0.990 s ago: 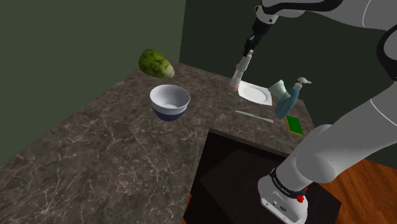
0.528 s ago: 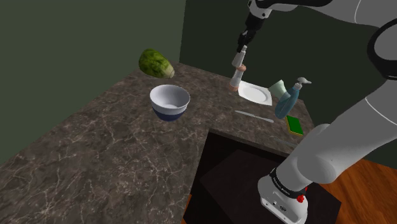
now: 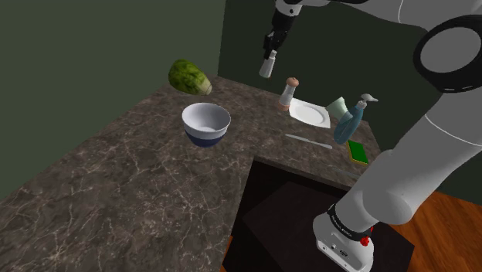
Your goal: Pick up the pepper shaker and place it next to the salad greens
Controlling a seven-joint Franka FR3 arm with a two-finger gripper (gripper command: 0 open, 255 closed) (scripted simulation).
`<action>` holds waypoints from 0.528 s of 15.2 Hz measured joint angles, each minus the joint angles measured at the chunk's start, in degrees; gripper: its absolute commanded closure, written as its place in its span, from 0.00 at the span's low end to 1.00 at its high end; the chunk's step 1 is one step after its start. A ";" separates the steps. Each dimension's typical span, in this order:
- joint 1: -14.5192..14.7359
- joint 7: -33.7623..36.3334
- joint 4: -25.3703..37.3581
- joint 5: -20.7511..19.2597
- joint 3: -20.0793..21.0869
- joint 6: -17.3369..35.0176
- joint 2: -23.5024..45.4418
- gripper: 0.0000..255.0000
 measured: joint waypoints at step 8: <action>3.08 6.45 15.85 2.04 3.09 -4.13 12.33 1.00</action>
